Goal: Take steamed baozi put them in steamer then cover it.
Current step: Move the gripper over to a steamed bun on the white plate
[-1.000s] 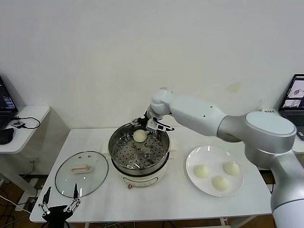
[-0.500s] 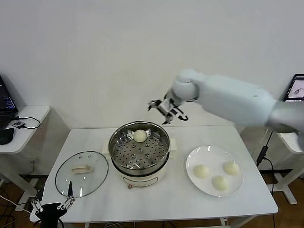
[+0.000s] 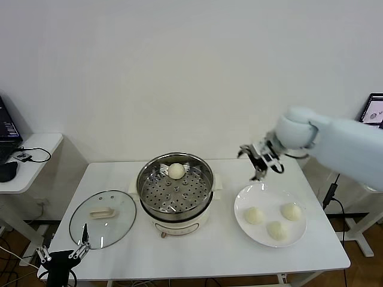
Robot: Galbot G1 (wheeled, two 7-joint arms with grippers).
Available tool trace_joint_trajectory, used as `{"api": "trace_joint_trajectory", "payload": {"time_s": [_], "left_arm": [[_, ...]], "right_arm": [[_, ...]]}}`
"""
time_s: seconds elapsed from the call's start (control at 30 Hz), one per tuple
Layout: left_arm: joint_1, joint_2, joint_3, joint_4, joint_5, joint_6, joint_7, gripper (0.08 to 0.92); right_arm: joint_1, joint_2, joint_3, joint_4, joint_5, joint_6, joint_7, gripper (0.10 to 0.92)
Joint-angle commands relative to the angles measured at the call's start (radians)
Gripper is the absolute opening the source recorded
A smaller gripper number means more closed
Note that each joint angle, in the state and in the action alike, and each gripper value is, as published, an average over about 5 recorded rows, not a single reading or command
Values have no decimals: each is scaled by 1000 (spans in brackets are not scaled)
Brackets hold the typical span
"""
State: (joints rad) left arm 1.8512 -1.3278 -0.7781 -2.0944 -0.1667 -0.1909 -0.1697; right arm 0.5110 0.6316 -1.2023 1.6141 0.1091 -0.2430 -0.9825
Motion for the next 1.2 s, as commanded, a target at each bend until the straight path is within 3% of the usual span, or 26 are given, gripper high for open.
{"api": "trace_joint_trajectory", "payload": {"time_s": [0.03,0.77,1.2], "left_arm": [[-7,2,-1,22,0,8,1,823],[-25,-9,-3,15,6,40,5,823],[-34,-12,-3,21,5,40,4,823]], "right_arm": [[-370,-142,178,30,-83,-72,-8,823],[-556,93,290,-220,-229,-50,3,823],[-581,129,313,-259,-247,-64,13,809]]}}
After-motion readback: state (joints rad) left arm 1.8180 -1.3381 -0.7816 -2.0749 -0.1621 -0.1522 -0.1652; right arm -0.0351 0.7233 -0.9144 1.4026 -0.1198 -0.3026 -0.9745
